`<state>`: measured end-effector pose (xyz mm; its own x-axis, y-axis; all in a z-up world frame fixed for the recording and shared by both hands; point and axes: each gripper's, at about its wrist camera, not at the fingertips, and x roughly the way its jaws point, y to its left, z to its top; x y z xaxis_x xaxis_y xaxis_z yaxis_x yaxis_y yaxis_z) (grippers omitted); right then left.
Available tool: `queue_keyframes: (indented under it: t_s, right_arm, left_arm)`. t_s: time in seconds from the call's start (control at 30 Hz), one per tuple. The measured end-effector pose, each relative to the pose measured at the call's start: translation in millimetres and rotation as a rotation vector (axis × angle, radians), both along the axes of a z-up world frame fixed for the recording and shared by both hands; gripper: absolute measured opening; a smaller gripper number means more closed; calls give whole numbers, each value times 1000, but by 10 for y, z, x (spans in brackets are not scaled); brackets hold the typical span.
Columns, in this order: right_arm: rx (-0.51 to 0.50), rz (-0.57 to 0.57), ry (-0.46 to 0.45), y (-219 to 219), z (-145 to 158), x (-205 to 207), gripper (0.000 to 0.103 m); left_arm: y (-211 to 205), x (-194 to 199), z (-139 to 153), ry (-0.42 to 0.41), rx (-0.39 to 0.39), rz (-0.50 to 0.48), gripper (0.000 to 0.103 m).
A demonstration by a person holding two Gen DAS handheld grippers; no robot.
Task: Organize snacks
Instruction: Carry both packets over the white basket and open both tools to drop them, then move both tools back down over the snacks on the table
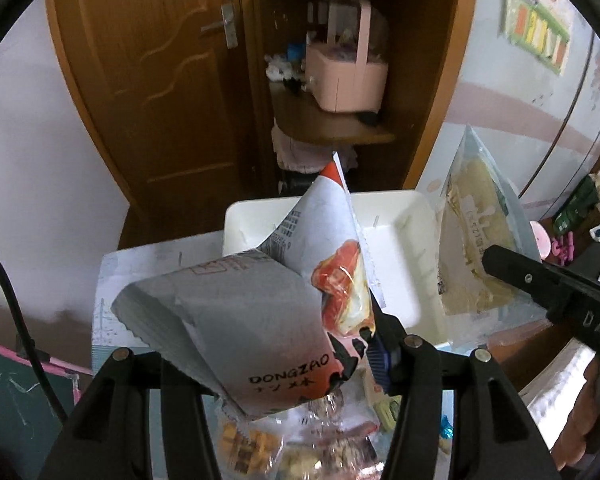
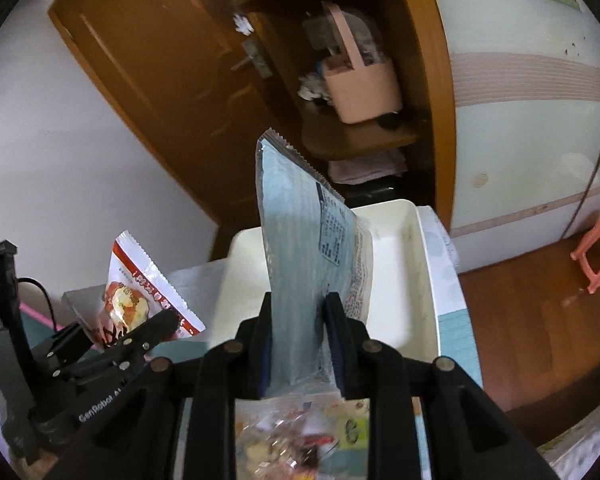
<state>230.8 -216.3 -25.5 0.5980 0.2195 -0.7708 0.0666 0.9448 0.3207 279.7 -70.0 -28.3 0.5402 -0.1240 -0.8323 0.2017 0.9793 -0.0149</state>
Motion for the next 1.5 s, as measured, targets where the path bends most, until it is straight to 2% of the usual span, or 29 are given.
queue_keyframes:
  t_s: [0.1, 0.2, 0.23, 0.27, 0.33, 0.4, 0.63, 0.87, 1.07, 1.3, 1.5]
  right_arm:
    - [-36, -6, 43, 59, -218, 149, 26]
    - [-54, 6, 61, 102, -422, 225, 29]
    - [-70, 13, 55, 127, -447, 229, 39]
    - [-87, 13, 47, 144, -451, 225, 45]
    - [-108, 12, 21, 171, -434, 173, 64]
    - [-99, 14, -1, 169, -395, 87, 69]
    - [-93, -18, -69, 72, -202, -223, 70]
    - [-83, -26, -117, -37, -22, -606, 71]
    - [-91, -4, -165, 11, 174, -926, 72]
    - [-127, 19, -207, 128, 368, -1277, 72]
    - [-160, 66, -204, 295, 397, -1511, 72]
  left_arm:
    - [-40, 173, -288, 50, 14, 7, 55]
    - [-93, 310, -505, 105, 14, -13, 72]
    - [-105, 347, -573, 128, 8, -19, 83]
    - [-113, 372, -617, 143, 1, -19, 85]
    - [-102, 369, -677, 158, -18, -6, 87]
    - [-74, 323, -691, 150, -36, 3, 89]
    - [82, 88, -572, 91, -24, 44, 91]
    - [278, -294, -366, 50, -86, 130, 91]
    - [329, -693, -212, -3, -48, 132, 91]
    - [518, -1170, 4, -43, -88, 133, 91]
    - [841, -1555, 26, -42, -121, 184, 91]
